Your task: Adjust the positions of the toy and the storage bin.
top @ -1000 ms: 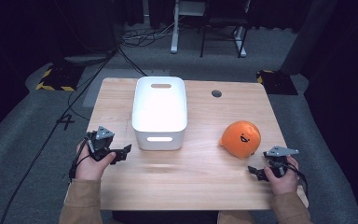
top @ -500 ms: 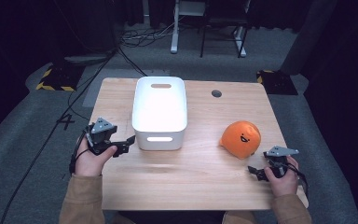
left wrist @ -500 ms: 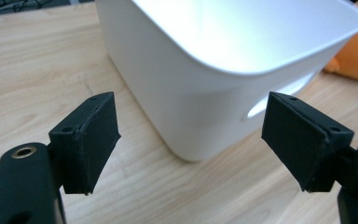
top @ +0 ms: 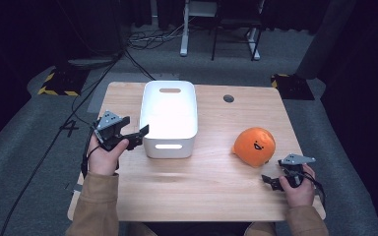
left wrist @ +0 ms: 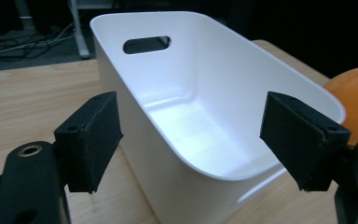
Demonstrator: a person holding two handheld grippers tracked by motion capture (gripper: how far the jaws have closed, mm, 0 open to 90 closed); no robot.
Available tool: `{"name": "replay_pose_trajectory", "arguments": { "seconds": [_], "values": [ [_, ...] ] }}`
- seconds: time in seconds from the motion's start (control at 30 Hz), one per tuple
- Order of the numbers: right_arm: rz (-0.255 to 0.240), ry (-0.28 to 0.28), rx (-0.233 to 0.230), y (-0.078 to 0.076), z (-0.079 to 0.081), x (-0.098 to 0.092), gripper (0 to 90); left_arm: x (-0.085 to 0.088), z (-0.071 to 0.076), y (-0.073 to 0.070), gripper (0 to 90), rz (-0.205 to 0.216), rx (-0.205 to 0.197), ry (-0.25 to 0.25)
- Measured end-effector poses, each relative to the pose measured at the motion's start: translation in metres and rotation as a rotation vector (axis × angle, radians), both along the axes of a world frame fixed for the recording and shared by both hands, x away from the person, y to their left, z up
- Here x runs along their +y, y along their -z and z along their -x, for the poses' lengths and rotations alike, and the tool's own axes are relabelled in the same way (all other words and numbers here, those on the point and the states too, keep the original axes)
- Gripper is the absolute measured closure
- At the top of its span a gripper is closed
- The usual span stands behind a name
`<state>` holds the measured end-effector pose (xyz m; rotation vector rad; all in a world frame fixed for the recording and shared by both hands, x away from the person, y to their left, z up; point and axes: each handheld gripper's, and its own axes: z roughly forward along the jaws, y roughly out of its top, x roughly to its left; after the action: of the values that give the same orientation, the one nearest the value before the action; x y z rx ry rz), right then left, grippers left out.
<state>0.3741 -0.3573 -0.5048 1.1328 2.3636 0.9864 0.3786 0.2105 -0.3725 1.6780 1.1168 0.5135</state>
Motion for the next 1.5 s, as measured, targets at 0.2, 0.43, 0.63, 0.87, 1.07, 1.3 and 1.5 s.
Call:
{"name": "replay_pose_trajectory", "arguments": {
  "seconds": [0.2, 0.43, 0.63, 0.87, 1.07, 1.3, 1.5],
  "values": [
    [0.0, -0.001, -0.003, 0.0, 0.0, 0.0, 0.0, -0.007, -0.014, 0.011, 18.8, -0.057, -0.003, -0.037],
    [-0.001, 0.0, -0.001, 0.0, 0.0, 0.0, 0.0, -0.013, -0.031, 0.029, 30.7, -0.118, 0.066, -0.055],
    [-0.001, 0.0, -0.001, 0.0, 0.0, 0.0, 0.0, -0.009, -0.03, 0.032, 44.5, -0.059, 0.083, 0.004],
    [-0.001, 0.0, -0.001, 0.0, 0.0, 0.0, 0.0, -0.012, -0.026, 0.031, 47.3, -0.073, 0.076, 0.038],
    [-0.001, 0.0, -0.001, 0.0, 0.0, 0.0, 0.0, -0.021, -0.016, 0.03, 47.2, -0.076, 0.078, 0.06],
    [-0.001, 0.0, -0.001, 0.0, 0.0, 0.0, 0.0, -0.04, 0.006, 0.033, 41.7, -0.059, 0.072, 0.101],
    [-0.001, 0.0, -0.001, 0.0, 0.0, 0.0, 0.0, -0.056, 0.027, 0.036, 32.0, -0.042, 0.082, 0.136]
  ]
}}
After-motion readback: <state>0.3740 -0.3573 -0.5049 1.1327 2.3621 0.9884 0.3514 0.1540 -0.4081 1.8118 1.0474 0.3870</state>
